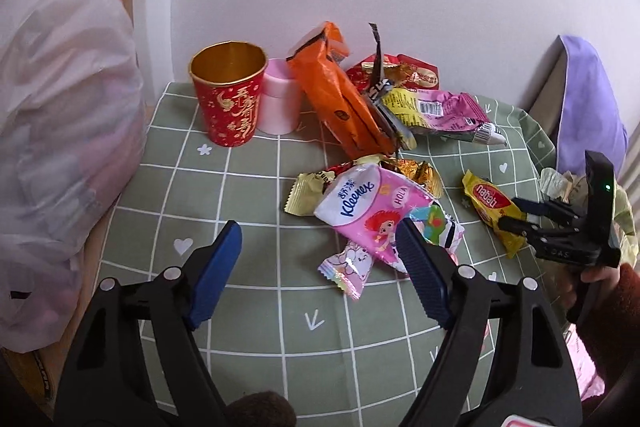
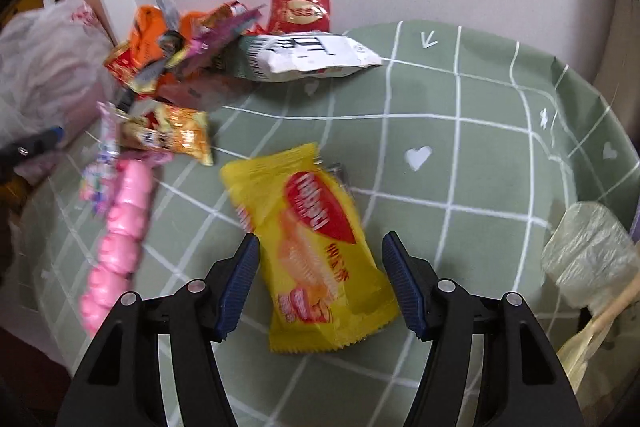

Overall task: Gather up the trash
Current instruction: 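Grasp the yellow Nabati wafer pack with the right tool while the left tool approaches the pink Kleenex pack, then grasp the pink Kleenex pack with the left tool, then carry both packs to the yellow trash bag and open both tools inside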

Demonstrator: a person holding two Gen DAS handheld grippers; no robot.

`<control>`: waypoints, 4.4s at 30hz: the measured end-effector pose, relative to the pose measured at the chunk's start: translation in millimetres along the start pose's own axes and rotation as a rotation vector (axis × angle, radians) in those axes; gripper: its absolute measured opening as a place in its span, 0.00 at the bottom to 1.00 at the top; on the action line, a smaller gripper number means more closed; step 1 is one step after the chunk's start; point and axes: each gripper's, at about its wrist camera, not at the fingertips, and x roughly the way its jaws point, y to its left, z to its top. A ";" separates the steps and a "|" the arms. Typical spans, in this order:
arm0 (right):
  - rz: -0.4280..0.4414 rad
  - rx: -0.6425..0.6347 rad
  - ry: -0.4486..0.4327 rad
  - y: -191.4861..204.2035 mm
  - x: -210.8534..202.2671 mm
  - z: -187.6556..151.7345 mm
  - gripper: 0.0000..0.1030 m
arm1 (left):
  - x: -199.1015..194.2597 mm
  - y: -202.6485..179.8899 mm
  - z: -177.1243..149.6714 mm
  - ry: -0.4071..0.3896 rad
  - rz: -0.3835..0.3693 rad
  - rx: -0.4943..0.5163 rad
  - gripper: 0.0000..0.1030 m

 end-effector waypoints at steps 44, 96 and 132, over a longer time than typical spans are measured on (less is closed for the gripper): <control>-0.195 0.107 -0.335 15.8 -179.4 -65.1 0.15 | -29.4 -90.1 46.4 -0.120 -0.184 0.022 0.05; -0.359 0.434 -0.398 -118.7 -266.1 -108.6 0.15 | 74.3 -423.3 27.1 0.093 -0.452 0.776 0.03; -0.476 0.422 -0.351 -105.9 -261.5 -129.9 0.31 | 33.5 -379.5 28.7 0.052 -0.599 0.463 0.36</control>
